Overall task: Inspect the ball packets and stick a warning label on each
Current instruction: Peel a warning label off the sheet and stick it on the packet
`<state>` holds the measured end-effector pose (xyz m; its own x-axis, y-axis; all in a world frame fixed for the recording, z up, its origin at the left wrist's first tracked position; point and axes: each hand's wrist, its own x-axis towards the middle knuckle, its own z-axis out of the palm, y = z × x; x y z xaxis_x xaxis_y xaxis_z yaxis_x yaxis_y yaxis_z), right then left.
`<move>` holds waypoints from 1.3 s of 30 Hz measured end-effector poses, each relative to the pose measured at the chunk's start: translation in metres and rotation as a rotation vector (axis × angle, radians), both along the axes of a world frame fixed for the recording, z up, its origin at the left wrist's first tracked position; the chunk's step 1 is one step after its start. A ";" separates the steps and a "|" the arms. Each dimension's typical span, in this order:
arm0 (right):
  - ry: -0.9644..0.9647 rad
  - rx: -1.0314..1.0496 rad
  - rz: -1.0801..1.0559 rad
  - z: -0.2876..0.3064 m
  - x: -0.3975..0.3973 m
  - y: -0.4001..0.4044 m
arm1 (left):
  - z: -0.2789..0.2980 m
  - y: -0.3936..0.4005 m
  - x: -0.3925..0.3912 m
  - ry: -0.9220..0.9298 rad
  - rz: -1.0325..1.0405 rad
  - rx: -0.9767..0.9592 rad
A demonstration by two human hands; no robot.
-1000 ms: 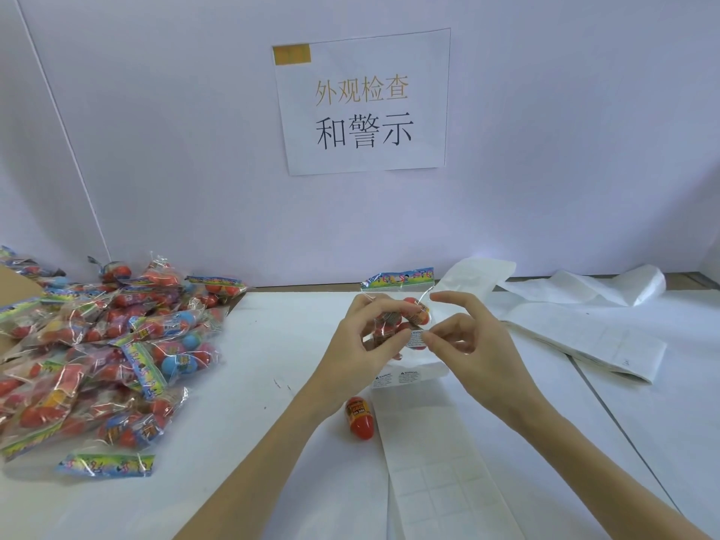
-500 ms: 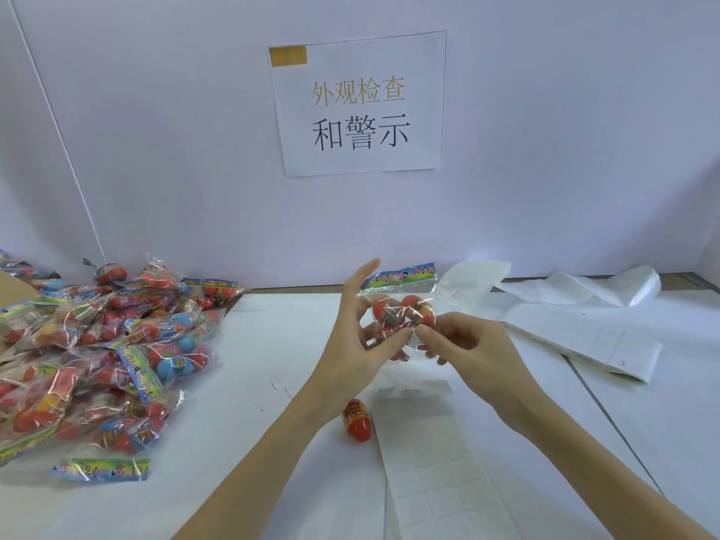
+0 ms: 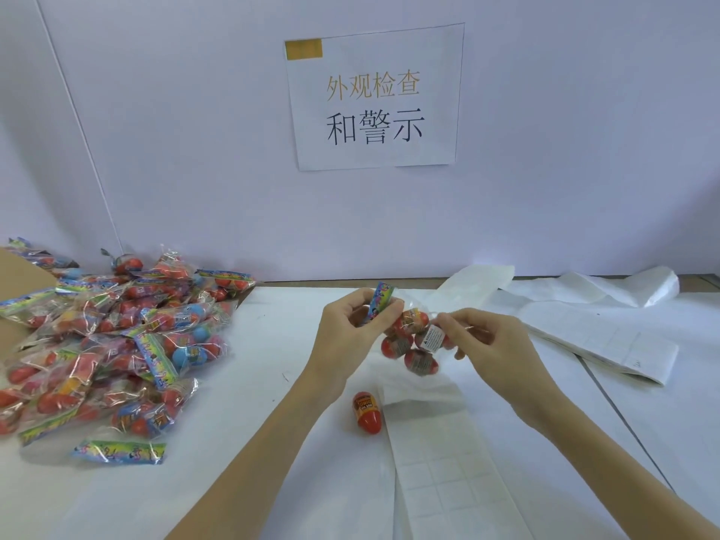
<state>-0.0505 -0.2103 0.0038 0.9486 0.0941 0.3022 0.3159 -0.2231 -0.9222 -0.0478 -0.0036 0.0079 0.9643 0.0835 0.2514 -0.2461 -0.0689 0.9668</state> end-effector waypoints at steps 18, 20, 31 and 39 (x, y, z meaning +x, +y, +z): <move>0.180 0.114 0.191 0.003 -0.003 -0.001 | -0.003 0.000 0.004 -0.075 0.193 -0.060; 0.199 0.007 0.291 0.004 -0.005 -0.003 | -0.005 -0.001 0.005 -0.105 0.231 -0.069; 0.352 -0.005 0.492 0.006 -0.003 -0.012 | 0.001 0.013 0.007 -0.066 0.106 -0.038; 0.363 -0.082 0.457 0.006 0.005 -0.022 | -0.001 0.014 0.008 -0.061 0.126 0.106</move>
<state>-0.0451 -0.2319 0.0095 0.8478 0.5269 -0.0598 0.0640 -0.2137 -0.9748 -0.0394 0.0101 0.0065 0.9306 0.1729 0.3227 -0.2867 -0.2039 0.9361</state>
